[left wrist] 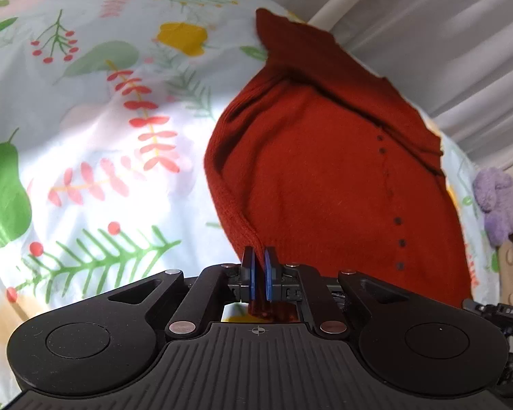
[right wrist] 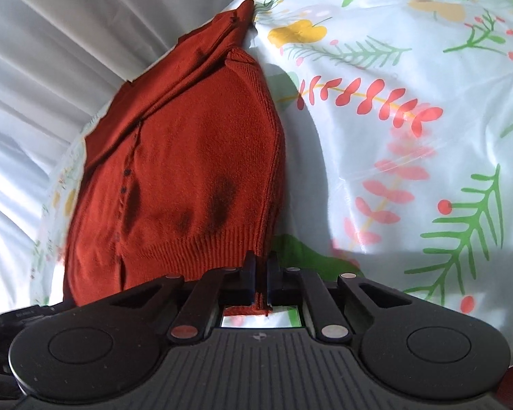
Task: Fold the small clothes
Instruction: 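Grasp the ribbed hem with both grippers and lift it toward the collar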
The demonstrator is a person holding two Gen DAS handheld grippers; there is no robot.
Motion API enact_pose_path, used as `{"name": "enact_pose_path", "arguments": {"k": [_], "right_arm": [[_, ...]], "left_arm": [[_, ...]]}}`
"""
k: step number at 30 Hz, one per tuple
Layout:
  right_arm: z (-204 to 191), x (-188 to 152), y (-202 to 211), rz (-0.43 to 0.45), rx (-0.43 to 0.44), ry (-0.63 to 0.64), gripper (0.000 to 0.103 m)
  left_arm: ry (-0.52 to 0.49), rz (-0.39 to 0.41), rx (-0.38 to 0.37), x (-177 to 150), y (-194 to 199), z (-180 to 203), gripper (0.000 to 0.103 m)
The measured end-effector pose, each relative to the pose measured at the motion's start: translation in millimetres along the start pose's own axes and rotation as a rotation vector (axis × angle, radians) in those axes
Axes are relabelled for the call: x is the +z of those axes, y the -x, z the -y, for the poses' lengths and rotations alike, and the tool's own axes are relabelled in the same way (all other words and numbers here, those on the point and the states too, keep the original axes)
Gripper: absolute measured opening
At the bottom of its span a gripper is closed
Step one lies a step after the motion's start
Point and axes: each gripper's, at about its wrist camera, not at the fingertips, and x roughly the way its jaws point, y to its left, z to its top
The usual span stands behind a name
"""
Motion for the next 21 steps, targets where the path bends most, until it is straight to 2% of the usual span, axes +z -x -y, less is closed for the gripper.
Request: {"name": "enact_pose_path", "arguments": {"k": [6,12,15,18,21], "right_arm": [[-2,23,12,0.05,0.147,-0.086,0.004],[-24,63,9,0.12,0.206,-0.083,0.004],[-38,86,0,0.156,0.197,-0.048,0.004],[-46,110,-18,0.185,0.144,-0.041,0.004],[-55,129,-42,0.216,0.044,0.009,0.004]], "left_arm": [[0.027,0.142,-0.135,39,24,13,0.006],[0.011,0.229,-0.164,89,19,25,0.006],[-0.002,0.25,-0.155,112,4,30,0.006],[-0.001,0.253,-0.105,132,-19,29,0.006],[-0.026,0.244,-0.032,150,-45,28,0.006]]}}
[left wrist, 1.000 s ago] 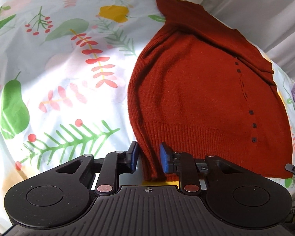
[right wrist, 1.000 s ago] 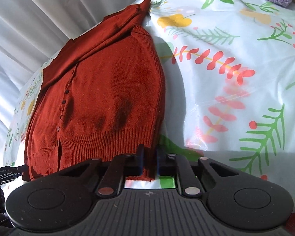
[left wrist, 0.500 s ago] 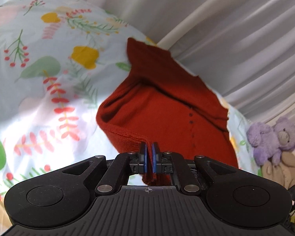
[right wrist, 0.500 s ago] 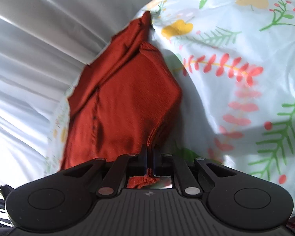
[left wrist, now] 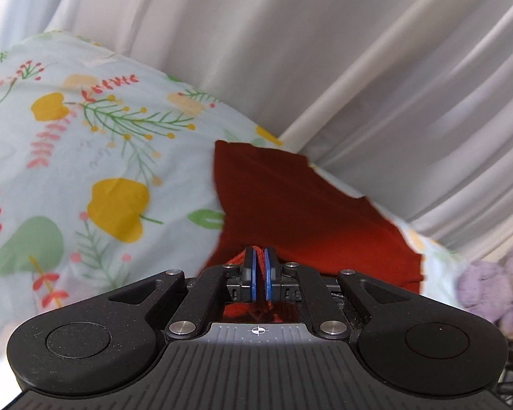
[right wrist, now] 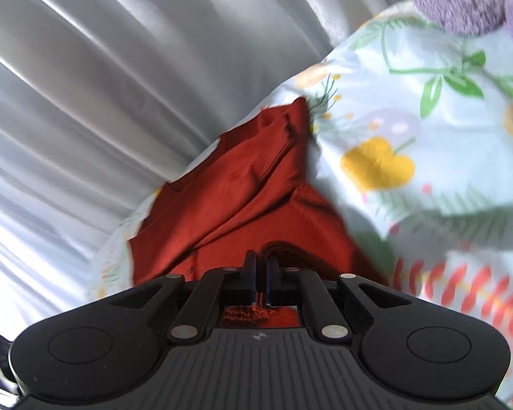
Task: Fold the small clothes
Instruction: 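Grasp the ribbed hem with both grippers and lift it toward the collar, then pinch the hem with both grippers and carry it over toward the collar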
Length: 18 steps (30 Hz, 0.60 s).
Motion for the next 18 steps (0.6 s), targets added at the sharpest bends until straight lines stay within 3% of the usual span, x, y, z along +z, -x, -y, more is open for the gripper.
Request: {"name": "enact_pose_path", "arguments": {"k": [5,8,10,11,12,13,15,18], "right_arm": [[-6,7,-41,-0.015,-0.106,0.115,0.004],[-10,6,-51,-0.007,-0.147,0.168,0.005],[-9,6,-46,0.029,-0.143,0.173,0.007],[-9,7,-40,0.065,-0.132,0.181,0.01],[-9,6,-34,0.11,-0.135,0.201,0.024],[-10,7,-28,0.149,-0.154,0.232,0.041],[-11,4,-25,0.175,-0.175,0.331,0.049],[-13,-1,-39,0.095,-0.193,0.426,0.049]], "left_arm": [[-0.08,-0.061,0.096,-2,-42,-2,0.007],[-0.111,-0.034,0.105,-5,-43,-4,0.01],[-0.103,0.015,0.091,-2,-35,-8,0.022],[-0.11,0.037,0.073,-1,-30,-10,0.028],[-0.125,0.047,0.055,-1,-28,-13,0.044],[-0.148,0.044,0.042,-1,-27,-13,0.05],[-0.205,0.017,0.047,-5,-32,-12,0.051],[-0.302,-0.026,0.088,-16,-49,-6,0.052]]}}
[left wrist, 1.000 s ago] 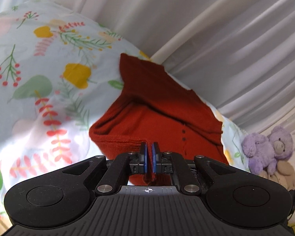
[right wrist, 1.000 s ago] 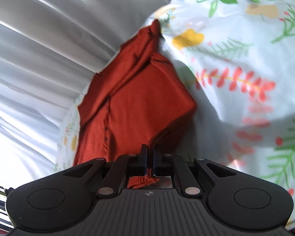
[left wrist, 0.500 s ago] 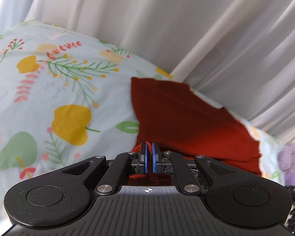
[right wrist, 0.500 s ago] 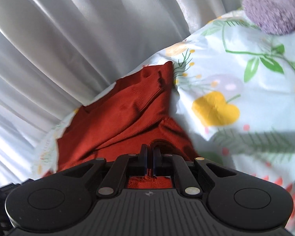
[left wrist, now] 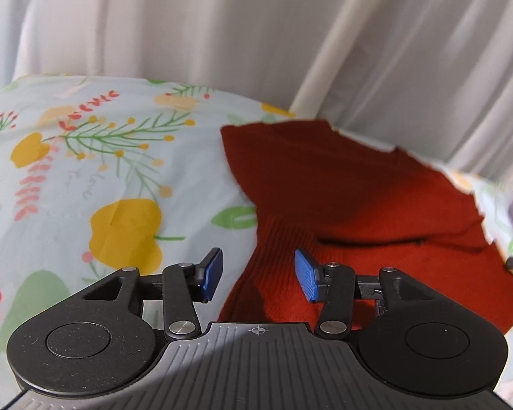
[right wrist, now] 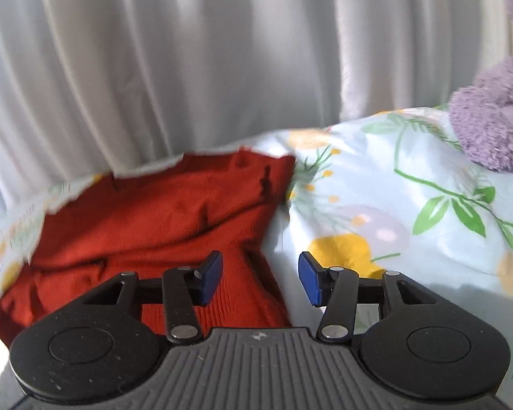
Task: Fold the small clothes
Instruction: 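Pinch the hem with both grippers and carry it over toward the collar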
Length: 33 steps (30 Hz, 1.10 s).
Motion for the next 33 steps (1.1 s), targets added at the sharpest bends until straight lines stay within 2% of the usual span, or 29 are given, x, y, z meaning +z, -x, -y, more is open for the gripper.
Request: {"name": "enact_pose_path", "arguments": {"k": [2,5,6,7,8,9,10,13,16,20,22,23,26,27,30,33], "right_arm": [[-7,-3,-9,-0.025,0.007,0.051,0.049],[-21,-5,-16,-0.033,-0.009,0.145,0.047],[-25,-6,-17,-0.035,-0.009,0.165,0.04],[-29,-7,-18,-0.034,-0.018,0.188,0.028],[-33,-8,-18,-0.031,-0.029,0.214,0.022],[-36,-10,-17,-0.031,-0.03,0.237,0.012],[-39,-10,-16,-0.028,-0.026,0.25,0.009],[-44,-12,-10,-0.011,0.005,0.279,0.008],[-45,-12,-10,-0.021,0.028,0.278,0.008],[-42,-12,-21,-0.054,-0.019,0.269,0.011],[-40,-13,-23,-0.066,-0.021,0.263,0.012],[-39,-14,-24,-0.07,-0.019,0.26,0.012],[-37,-14,-27,-0.072,-0.018,0.244,0.012],[-38,-13,-27,-0.073,-0.02,0.239,0.012],[-41,-13,-24,-0.048,-0.049,0.241,0.007],[-46,-9,-13,0.003,-0.069,0.252,0.006]], "left_arm": [[-0.035,-0.009,0.024,-3,-10,5,0.051],[-0.032,-0.037,0.013,-5,-21,10,0.046],[-0.033,-0.038,0.018,-6,-22,12,0.044],[-0.039,-0.032,0.021,-7,-22,14,0.038],[-0.048,-0.025,0.023,-7,-21,16,0.032],[-0.055,-0.014,0.034,-7,-19,17,0.025],[-0.063,0.001,0.037,-8,-17,19,0.02],[-0.084,0.023,-0.003,-8,-11,24,0.016],[-0.119,-0.004,-0.017,-11,-16,30,0.017],[-0.091,-0.021,-0.013,-12,-23,27,0.027],[-0.104,-0.03,-0.026,-11,-25,28,0.033],[-0.12,-0.036,-0.028,-11,-27,30,0.033],[-0.146,-0.049,-0.021,-11,-32,36,0.024],[-0.146,-0.057,-0.024,-10,-33,36,0.01],[-0.123,-0.05,-0.033,-7,-29,36,0.008],[-0.104,0.015,-0.053,4,-6,37,0.008]]}}
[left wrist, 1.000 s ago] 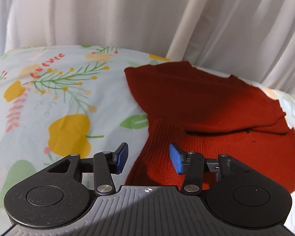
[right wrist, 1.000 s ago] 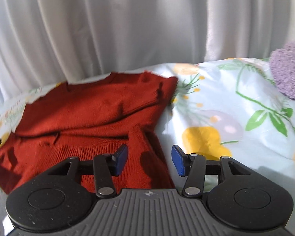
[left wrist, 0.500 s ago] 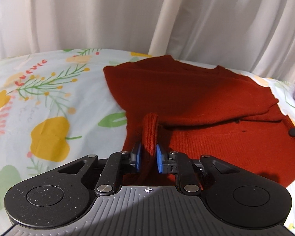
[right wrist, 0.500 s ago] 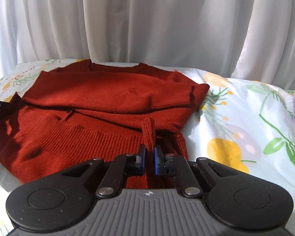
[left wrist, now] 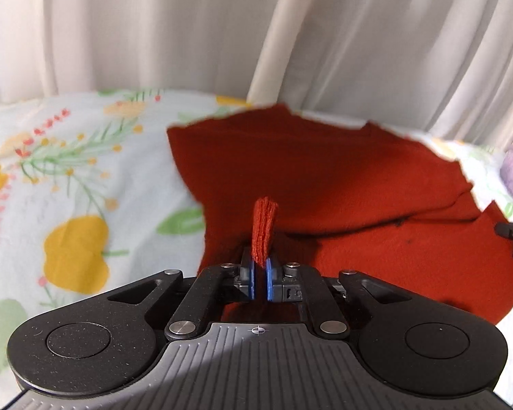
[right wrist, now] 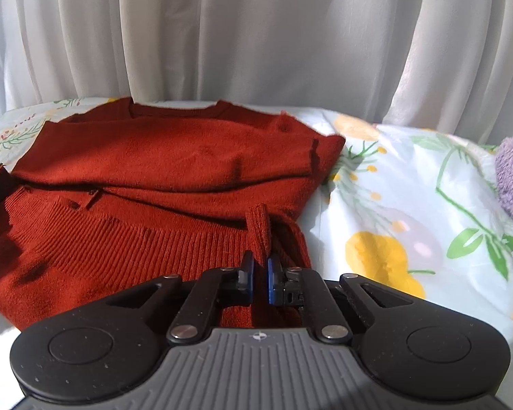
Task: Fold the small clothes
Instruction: 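Pinch the hem with both grippers and carry it over toward the collar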
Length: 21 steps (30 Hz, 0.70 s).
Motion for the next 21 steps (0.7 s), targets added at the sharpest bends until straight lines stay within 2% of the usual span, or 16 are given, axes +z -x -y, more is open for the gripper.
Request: {"name": "enact_pose_path", "arguments": {"k": [5,9,13,15,18,20,21], "right_arm": [[7,27,24,0.114,0.005,-0.054,0.006],[10,55,23,0.189,-0.036,-0.073,0.006],[11,76,-6,0.187,-0.072,-0.081,0.006],[11,82,-27,0.152,-0.075,-0.093,0.006],[11,79,-59,0.08,-0.05,-0.112,0.006],[13,76,-72,0.04,-0.044,-0.111,0.006],[14,74,-75,0.029,-0.044,-0.107,0.007]], "left_arm": [[0.013,0.168,-0.03,44,36,-4,0.008],[-0.023,0.228,0.02,75,23,-3,0.008],[-0.008,0.168,0.05,89,-21,-6,0.008],[-0.005,0.121,0.066,87,-45,-7,0.008],[0.015,0.04,0.032,76,-67,-16,0.009],[0.009,0.019,-0.011,66,-70,-19,0.016],[-0.013,0.013,-0.022,62,-70,-18,0.027]]}}
